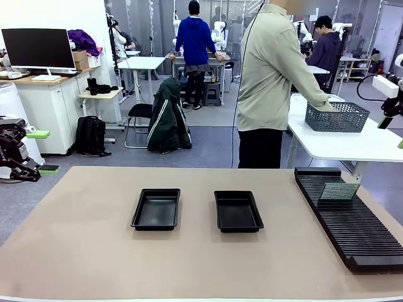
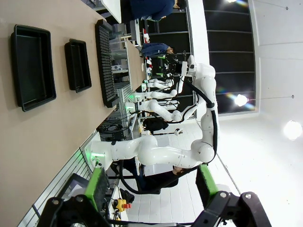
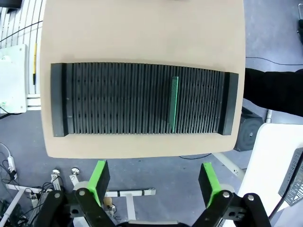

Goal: Inspect and transfer BCBs to ESD trays.
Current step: Pick up the Blank PCB from the PCB Rack and place it in the left ESD tray.

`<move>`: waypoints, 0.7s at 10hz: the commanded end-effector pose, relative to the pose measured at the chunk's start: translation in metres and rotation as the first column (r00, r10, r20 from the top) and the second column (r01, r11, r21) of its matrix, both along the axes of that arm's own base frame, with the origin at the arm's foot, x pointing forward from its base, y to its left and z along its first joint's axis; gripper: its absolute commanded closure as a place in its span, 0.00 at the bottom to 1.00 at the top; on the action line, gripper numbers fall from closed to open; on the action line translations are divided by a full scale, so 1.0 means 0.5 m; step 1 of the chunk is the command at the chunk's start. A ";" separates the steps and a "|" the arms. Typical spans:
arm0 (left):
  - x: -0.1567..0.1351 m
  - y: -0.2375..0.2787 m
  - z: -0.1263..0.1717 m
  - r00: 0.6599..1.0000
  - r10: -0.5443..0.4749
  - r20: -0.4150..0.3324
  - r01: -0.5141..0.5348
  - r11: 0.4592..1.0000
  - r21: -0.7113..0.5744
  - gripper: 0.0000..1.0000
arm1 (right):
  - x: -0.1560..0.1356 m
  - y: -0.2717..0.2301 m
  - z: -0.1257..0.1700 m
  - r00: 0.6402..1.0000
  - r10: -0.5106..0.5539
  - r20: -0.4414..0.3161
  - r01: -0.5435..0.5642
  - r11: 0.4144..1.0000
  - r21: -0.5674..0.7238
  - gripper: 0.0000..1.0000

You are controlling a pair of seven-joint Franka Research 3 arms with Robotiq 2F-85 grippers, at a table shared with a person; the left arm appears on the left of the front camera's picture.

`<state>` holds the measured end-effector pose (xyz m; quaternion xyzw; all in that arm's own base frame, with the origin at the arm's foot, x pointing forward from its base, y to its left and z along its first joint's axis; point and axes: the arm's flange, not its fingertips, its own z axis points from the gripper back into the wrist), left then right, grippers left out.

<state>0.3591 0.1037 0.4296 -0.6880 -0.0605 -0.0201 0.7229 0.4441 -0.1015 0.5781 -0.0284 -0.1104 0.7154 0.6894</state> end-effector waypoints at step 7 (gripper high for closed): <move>0.000 0.002 0.001 1.000 0.005 0.003 -0.005 1.000 0.000 0.00 | 0.070 0.030 -0.187 0.998 0.035 0.056 -0.035 0.999 0.011 0.00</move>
